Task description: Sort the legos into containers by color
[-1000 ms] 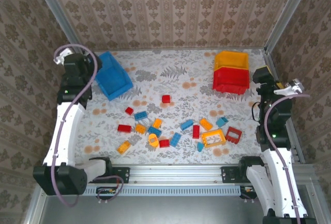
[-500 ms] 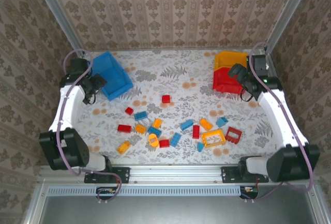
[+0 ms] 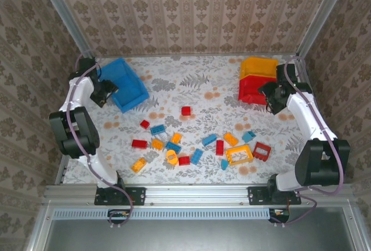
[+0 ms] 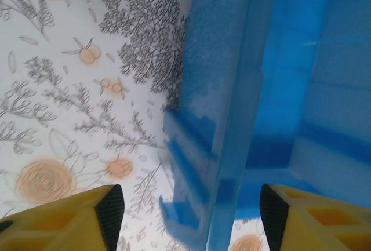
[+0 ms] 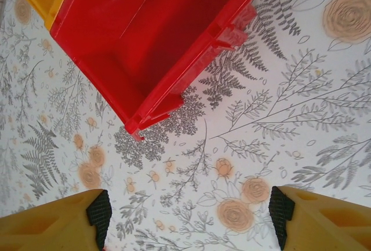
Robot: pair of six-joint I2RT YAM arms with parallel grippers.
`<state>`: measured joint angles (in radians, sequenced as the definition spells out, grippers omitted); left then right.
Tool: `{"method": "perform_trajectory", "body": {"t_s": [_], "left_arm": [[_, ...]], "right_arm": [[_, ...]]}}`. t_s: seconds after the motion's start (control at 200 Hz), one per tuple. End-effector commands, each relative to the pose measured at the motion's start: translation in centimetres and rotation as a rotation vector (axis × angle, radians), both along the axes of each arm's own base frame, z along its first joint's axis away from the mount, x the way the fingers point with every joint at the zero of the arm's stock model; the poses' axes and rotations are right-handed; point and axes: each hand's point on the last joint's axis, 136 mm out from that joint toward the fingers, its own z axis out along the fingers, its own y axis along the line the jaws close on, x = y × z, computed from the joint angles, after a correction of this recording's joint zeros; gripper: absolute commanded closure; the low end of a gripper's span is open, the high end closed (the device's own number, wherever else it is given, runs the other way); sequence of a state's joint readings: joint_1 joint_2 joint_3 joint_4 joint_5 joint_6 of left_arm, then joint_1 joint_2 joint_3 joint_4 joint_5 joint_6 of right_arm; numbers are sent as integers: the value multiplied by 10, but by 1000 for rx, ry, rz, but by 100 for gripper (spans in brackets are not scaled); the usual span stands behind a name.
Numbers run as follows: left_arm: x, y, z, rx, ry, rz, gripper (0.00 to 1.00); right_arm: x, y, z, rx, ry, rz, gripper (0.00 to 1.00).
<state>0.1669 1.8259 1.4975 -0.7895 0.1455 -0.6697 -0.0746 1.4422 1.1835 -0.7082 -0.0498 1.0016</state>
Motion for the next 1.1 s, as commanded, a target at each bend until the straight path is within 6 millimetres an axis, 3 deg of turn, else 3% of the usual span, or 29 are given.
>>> {"method": "perform_trajectory", "body": {"t_s": [0.0,0.135,0.44,0.725,1.095], "left_arm": [[7,-3,-9,-3,36,-58,43],[13,-9,-20,28,66,-138,58],[22,-48,-25,102,89,-346,90],[25,-116,-27,124,81,-540,97],[27,-195,-37,171,89,-723,98]], "right_arm": [[-1,-1,-10,88,13,-96,29],[-3,-13,-20,99,13,-170,31],[14,-24,-44,109,41,-258,31],[46,-33,-51,83,12,-246,30],[49,-31,-69,67,53,-195,30]]}}
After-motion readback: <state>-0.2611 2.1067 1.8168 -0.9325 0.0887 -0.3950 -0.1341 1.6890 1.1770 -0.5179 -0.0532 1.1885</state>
